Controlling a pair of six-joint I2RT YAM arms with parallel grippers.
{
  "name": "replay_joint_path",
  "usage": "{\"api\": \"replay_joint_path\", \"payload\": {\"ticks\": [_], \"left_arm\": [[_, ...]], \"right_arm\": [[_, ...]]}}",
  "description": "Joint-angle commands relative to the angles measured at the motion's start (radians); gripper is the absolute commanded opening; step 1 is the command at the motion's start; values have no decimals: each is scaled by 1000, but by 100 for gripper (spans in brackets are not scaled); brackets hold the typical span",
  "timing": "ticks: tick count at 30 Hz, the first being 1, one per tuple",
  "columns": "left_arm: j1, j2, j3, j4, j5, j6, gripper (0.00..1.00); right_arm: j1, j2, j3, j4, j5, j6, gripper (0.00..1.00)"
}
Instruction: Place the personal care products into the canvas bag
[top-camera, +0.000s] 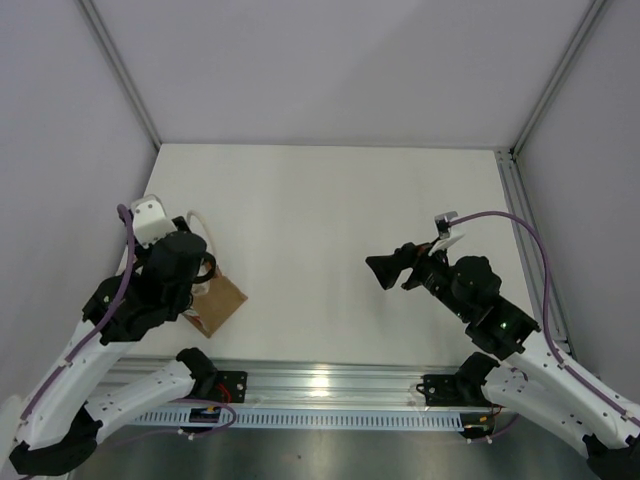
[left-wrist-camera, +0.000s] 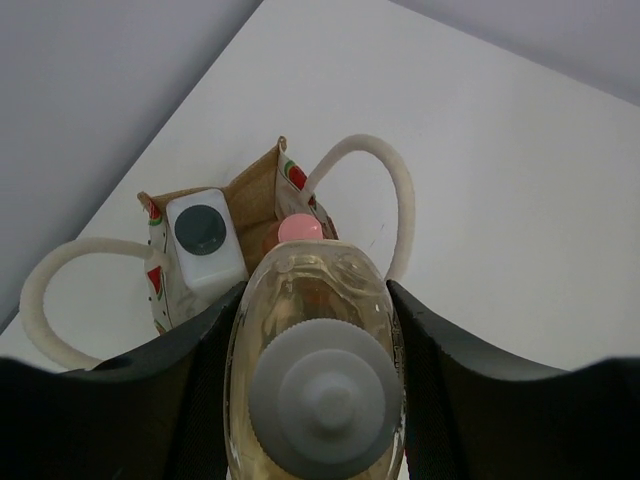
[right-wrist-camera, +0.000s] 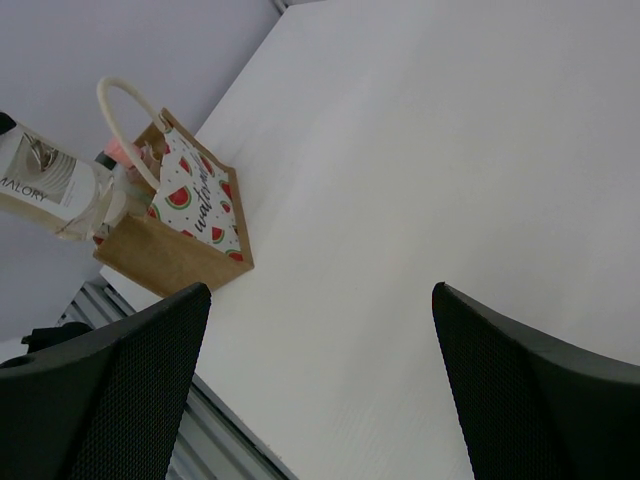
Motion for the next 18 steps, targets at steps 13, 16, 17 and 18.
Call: {"api": "replay_joint_path", "payload": {"ticks": [13, 16, 17, 18], "left_arm": [[167, 76, -25, 274, 100, 108, 0], [183, 85, -33, 298, 109, 118, 0], [193, 94, -33, 301, 121, 119, 0], [215, 99, -30, 303, 130, 121, 0]], "right_arm": [[1, -50, 6, -3, -15, 9, 96], [1, -58, 6, -3, -25, 12, 96], [1, -61, 6, -3, -25, 12, 96], [1, -61, 6, -3, -26, 14, 96]]}}
